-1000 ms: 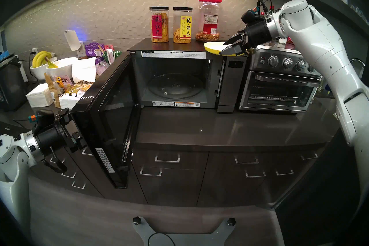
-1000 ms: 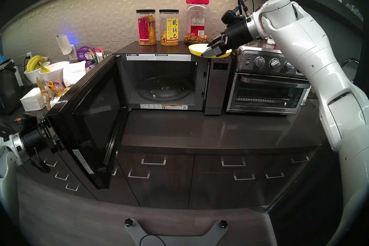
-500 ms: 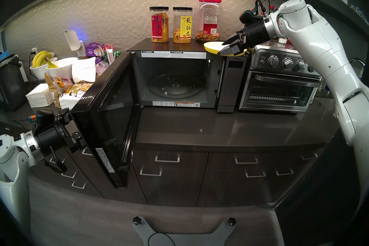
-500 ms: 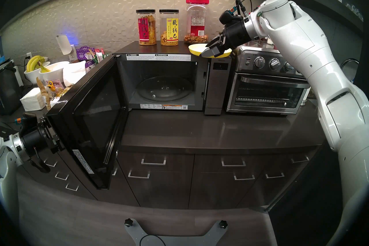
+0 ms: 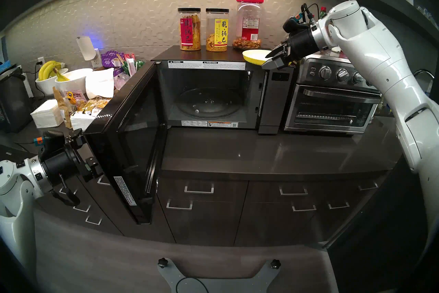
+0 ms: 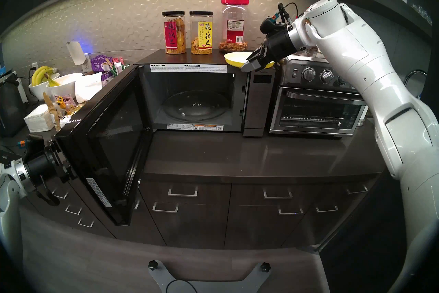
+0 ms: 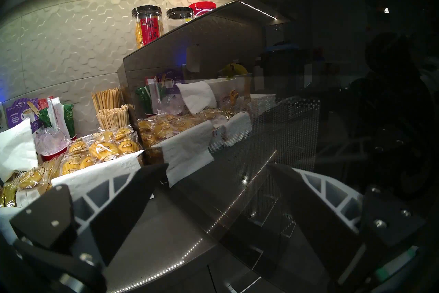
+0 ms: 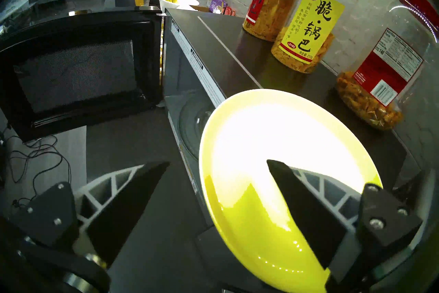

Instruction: Open the microwave, put the plate inside, and close the door

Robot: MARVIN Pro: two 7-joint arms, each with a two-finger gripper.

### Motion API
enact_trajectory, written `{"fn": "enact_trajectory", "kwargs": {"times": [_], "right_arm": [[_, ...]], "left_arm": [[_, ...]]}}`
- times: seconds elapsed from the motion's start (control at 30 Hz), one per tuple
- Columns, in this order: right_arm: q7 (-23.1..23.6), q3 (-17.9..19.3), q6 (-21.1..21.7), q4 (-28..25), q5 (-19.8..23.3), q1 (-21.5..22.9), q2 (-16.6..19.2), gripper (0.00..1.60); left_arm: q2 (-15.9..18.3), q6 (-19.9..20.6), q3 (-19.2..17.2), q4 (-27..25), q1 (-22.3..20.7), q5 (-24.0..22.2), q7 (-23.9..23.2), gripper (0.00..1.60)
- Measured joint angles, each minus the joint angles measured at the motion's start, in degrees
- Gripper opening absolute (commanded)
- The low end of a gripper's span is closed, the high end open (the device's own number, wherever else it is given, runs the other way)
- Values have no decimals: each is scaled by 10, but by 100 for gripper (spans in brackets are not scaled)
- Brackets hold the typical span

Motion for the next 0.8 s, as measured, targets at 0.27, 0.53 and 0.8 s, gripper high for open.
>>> {"fn": "enact_trajectory", "kwargs": {"times": [0.27, 0.53, 0.8], "right_arm": [[-1, 1, 1, 2, -2, 0, -6, 160], [-2, 2, 1, -1, -1, -1, -8, 160], [-2, 2, 0, -1, -1, -2, -9, 155]], "left_arm": [[0, 0, 0, 0, 0, 0, 0, 160], [0, 0, 0, 0, 0, 0, 0, 160], [-1, 0, 0, 0, -1, 1, -1, 160]]}}
